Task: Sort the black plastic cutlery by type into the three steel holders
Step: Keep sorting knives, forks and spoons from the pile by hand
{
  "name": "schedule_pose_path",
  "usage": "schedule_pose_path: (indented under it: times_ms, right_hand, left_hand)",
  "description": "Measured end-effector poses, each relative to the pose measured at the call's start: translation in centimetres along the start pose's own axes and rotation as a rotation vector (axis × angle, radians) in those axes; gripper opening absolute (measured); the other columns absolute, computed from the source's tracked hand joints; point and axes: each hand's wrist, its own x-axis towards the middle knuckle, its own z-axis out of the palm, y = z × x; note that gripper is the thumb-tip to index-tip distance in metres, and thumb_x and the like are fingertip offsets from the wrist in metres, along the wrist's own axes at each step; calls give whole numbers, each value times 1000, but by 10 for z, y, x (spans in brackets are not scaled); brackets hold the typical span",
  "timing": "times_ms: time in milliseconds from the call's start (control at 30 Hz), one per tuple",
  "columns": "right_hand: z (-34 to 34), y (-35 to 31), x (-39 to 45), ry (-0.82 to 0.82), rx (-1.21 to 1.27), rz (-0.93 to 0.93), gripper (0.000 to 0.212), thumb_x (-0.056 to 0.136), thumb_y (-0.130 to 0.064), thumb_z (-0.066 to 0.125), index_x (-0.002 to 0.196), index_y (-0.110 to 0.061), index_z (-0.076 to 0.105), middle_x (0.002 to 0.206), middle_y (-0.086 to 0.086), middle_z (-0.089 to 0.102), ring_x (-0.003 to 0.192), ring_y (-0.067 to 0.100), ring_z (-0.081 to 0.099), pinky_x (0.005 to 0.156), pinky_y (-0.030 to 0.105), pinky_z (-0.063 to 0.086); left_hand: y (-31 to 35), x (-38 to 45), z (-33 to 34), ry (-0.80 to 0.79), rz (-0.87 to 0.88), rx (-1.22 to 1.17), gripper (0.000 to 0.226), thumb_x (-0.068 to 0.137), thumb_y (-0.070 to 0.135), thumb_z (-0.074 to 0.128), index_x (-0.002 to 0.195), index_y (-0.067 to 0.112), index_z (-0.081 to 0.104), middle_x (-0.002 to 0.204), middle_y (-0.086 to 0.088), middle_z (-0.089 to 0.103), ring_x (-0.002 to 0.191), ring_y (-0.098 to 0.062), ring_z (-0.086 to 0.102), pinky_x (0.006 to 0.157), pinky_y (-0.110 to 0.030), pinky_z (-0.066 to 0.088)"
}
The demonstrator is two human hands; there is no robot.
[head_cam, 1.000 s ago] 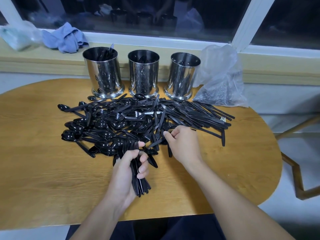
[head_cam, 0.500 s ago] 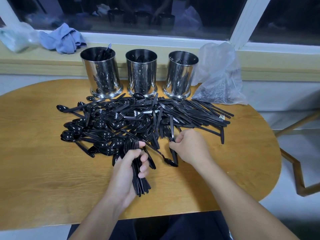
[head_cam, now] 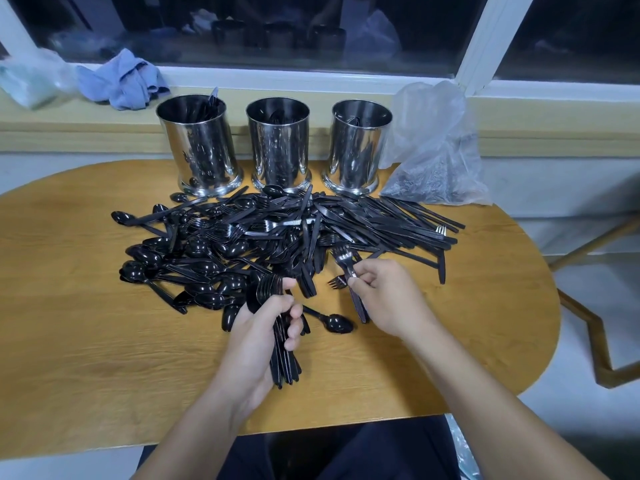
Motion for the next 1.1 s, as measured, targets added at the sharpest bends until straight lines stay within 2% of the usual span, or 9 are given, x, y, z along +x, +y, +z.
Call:
schedule_pose_path:
  times_ms: [100,267,333,467,633,767,867,1000,1100]
  right_hand:
    - [-3,-16,-14,-119,209,-32,22,110,-27,64,89,-22,71,80,-2,73,76,31,69,78,57,61]
    - [2,-51,-47,-324,341,-194,25,111,-20,61,86,-20,66,78,-11,69,69,16,59,70,35,50]
    - [6,-57,-51,-296,316,-239,28,110,-18,62,83,-23,64,72,-15,62,64,9,52,66,26,44]
    - [9,-55,-52,-267,277,-290,33,109,-22,65,77,-14,59,66,-5,52,60,8,41,60,26,37]
    - [-4,-39,-33,-27,337,-211,16,103,-30,74,90,-27,82,80,-7,76,67,17,61,63,39,51]
    - [-12,2,5,243,-179,-178,18,98,-29,80,116,-24,80,105,-12,69,90,5,62,83,30,57]
    - [-13,22,17,232,-378,-133,34,96,-37,82,126,-23,76,114,-4,71,106,19,66,96,46,58]
    - [-10,30,18,234,-490,-158,34,97,-34,81,129,-24,76,113,-4,74,104,21,69,105,46,49]
    - [-11,34,20,245,-505,-175,23,99,-27,78,122,-24,78,111,-4,72,103,22,67,106,47,45]
  left_hand:
    - [1,-3,10,27,72,71,38,100,25,81,136,18,72,81,-3,55,63,-15,46,55,-27,41]
    - [4,-2,29,39,172,75,42,90,37,93,108,9,68,85,-4,64,79,-20,61,63,-32,48]
    - [5,-2,35,63,145,54,46,89,38,93,110,6,68,93,-7,70,91,-23,72,82,-40,62]
    - [-1,-5,38,152,140,-3,40,98,37,85,111,5,66,97,-7,72,103,-22,75,104,-51,60]
    - [3,0,37,200,123,-177,14,108,28,73,110,17,65,80,-5,55,88,-24,66,79,-42,51]
    - [3,-2,33,171,78,-232,22,109,30,73,100,15,60,73,-2,50,88,-24,75,89,-42,61]
    - [0,-7,29,133,39,-195,29,103,37,80,102,14,63,74,-1,49,75,-18,68,78,-35,64]
    - [-4,-7,20,92,57,-65,35,98,45,83,105,14,68,72,1,43,61,-13,39,58,-30,43]
    - [-6,0,9,26,5,32,55,85,56,92,100,10,67,77,-7,51,52,-12,42,51,-27,41]
